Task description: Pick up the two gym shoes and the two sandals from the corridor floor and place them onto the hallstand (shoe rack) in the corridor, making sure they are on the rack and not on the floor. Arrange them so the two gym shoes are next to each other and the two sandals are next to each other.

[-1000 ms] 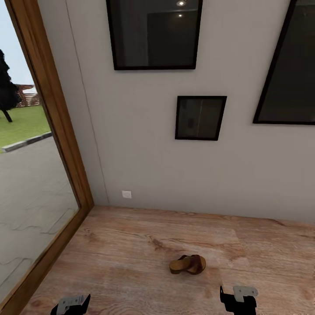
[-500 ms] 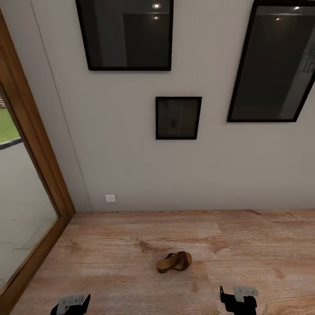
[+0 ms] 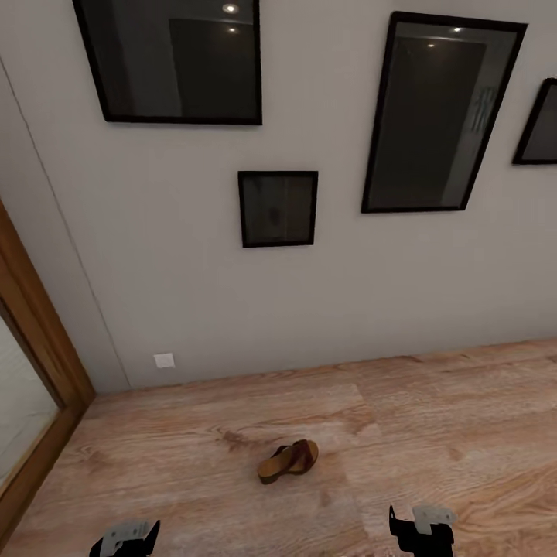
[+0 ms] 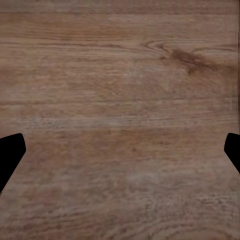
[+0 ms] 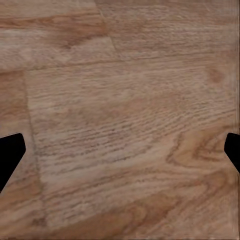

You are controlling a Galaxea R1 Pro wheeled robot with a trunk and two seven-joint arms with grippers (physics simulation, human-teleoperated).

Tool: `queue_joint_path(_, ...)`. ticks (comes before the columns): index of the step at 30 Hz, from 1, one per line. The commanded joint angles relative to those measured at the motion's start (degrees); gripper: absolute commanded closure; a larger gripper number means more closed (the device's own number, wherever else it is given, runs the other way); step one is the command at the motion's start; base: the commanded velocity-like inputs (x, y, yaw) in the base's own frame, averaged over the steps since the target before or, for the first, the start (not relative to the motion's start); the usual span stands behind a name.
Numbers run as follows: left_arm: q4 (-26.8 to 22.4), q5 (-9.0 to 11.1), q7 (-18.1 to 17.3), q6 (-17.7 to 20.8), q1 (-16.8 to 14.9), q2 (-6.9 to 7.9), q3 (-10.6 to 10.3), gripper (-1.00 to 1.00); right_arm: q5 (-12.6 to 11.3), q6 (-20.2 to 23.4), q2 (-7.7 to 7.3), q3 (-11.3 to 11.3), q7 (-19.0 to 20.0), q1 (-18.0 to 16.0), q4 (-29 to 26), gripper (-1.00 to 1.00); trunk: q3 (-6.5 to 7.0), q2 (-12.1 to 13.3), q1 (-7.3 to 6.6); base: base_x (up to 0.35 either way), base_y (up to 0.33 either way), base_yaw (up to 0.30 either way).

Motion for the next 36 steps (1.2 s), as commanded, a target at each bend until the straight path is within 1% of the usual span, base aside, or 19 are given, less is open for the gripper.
queue_joint_path(1,0.0,-0.4,-0.3,-0.2,0.0,-0.01,0.5,-1.00,0.6,-0.2,0.03,-0.4,-0.1,-0.1,0.1,-1.00,-0.05,0.0,-0.01,0.000,0.231,-0.295)
queue_joint_path(30,0.0,-0.4,-0.3,-0.2,0.0,-0.01,0.5,-1.00,0.6,-0.2,0.03,-0.4,-0.1,-0.1,0.1,-1.00,-0.06,0.0,-0.01,0.000,0.279,-0.294)
queue_joint_path(36,0.0,-0.4,-0.3,-0.2,0.0,-0.01,0.5,-1.00,0.6,-0.2,0.03,-0.4,-0.2,-0.1,0.1,-1.00,-0.10,0.0,-0.01,0.000,0.146,-0.102)
